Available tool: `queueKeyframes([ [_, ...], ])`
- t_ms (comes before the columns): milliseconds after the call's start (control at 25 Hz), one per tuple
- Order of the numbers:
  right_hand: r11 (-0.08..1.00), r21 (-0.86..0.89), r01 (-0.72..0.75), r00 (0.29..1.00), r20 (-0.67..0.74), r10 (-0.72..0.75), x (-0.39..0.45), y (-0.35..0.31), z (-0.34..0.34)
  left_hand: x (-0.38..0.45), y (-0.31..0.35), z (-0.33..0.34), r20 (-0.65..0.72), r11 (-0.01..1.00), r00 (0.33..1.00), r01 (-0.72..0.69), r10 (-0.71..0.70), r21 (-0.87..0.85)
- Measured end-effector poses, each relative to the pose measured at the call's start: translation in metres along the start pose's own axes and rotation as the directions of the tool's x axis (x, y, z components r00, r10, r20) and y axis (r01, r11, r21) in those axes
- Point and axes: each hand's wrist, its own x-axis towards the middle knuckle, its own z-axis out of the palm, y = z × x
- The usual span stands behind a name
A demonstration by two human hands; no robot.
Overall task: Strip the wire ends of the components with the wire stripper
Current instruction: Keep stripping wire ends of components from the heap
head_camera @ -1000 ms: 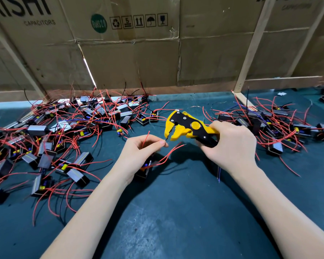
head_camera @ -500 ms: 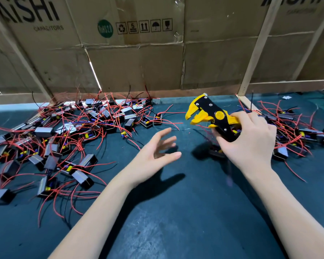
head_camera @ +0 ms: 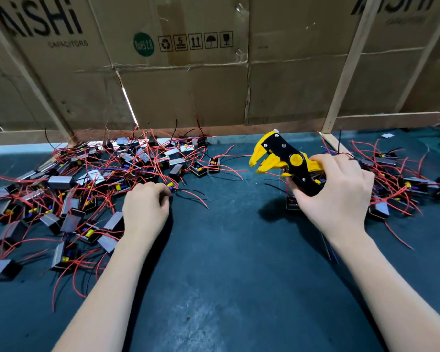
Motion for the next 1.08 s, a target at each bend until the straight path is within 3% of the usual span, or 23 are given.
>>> queueKeyframes([
  [80,1.000,0.006,-0.005,1.000,0.003,0.004,0.000,0.000,0.000,-0.001,0.004,0.000,-0.033,0.997,0.999,-0.029,0.031,0.072],
  [160,1.000,0.022,0.000,1.000,0.008,0.000,0.000,-0.001,0.000,-0.001,0.007,0.004,0.071,0.982,0.993,-0.101,0.091,0.159],
  [240,1.000,0.014,0.016,1.000,0.021,-0.016,-0.001,-0.002,0.000,-0.003,0.012,0.009,0.119,0.977,0.981,-0.170,0.155,0.126],
  [320,0.999,0.013,0.033,0.999,0.030,-0.034,-0.002,-0.004,0.000,-0.002,0.011,0.006,0.054,0.980,0.982,-0.186,0.182,0.075],
  [560,0.999,0.005,0.033,0.999,0.041,-0.033,-0.002,-0.004,0.000,-0.004,0.012,-0.009,-0.191,0.987,0.978,-0.060,0.088,0.147],
  [720,0.999,-0.008,0.034,0.998,0.052,-0.034,-0.002,-0.002,0.000,-0.005,0.012,-0.007,-0.052,0.967,0.999,0.001,0.013,0.255],
  [880,0.999,-0.021,0.036,0.998,0.042,-0.035,-0.003,-0.002,0.001,-0.004,0.014,-0.008,-0.074,0.980,0.997,0.004,0.011,0.197],
  [1080,0.999,-0.019,0.041,0.998,0.053,-0.040,-0.003,-0.001,0.002,-0.005,0.010,-0.006,-0.010,0.961,0.999,0.036,-0.035,0.275],
])
